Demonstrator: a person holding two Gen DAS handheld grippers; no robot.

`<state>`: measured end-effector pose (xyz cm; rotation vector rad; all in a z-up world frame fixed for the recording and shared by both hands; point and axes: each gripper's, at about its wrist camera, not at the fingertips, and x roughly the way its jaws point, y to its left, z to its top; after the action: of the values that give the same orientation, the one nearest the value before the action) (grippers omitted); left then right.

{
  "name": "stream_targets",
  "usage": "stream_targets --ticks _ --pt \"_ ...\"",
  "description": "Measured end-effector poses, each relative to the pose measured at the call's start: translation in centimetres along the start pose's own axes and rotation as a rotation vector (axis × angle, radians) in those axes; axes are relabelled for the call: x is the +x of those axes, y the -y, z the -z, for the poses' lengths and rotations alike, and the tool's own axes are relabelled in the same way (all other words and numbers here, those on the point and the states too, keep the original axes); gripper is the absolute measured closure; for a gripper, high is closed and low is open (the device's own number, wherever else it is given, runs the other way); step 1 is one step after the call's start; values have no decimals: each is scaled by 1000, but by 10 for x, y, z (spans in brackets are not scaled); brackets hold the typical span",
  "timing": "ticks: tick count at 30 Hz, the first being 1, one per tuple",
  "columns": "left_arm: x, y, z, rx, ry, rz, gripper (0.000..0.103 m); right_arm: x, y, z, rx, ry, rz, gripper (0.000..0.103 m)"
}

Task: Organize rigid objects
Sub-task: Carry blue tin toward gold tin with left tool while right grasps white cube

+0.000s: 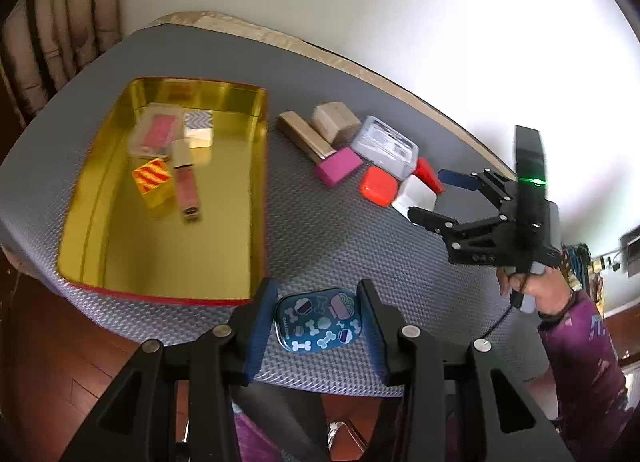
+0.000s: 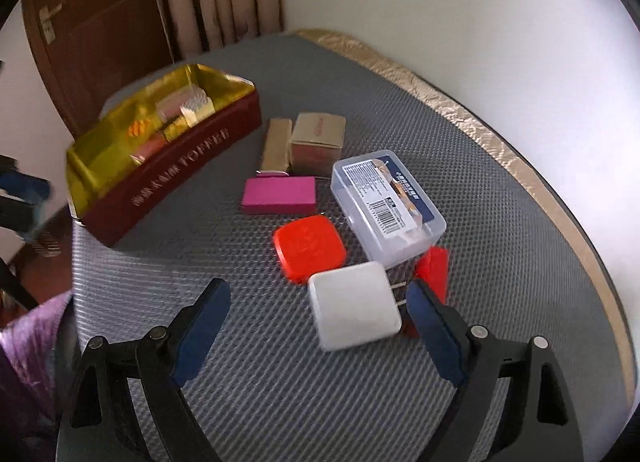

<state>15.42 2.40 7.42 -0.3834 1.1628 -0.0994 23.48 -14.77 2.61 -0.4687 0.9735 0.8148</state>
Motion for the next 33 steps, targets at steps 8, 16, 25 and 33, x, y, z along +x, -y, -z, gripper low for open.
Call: stream_targets --ticks 8,16,25,33 --pt "-21 -27 -3 -54 22 0 61 38 11 -3 -18 -148 4 26" --pt "-27 -64 -32 -103 74 -80 61 34 12 3 39 -156 41 47" --pt "17 -80 -66 -112 26 -113 61 -3 14 35 244 -69 -42 47" --pt "75 -75 -109 -101 21 -155 61 -29 7 51 348 2 -103 47"
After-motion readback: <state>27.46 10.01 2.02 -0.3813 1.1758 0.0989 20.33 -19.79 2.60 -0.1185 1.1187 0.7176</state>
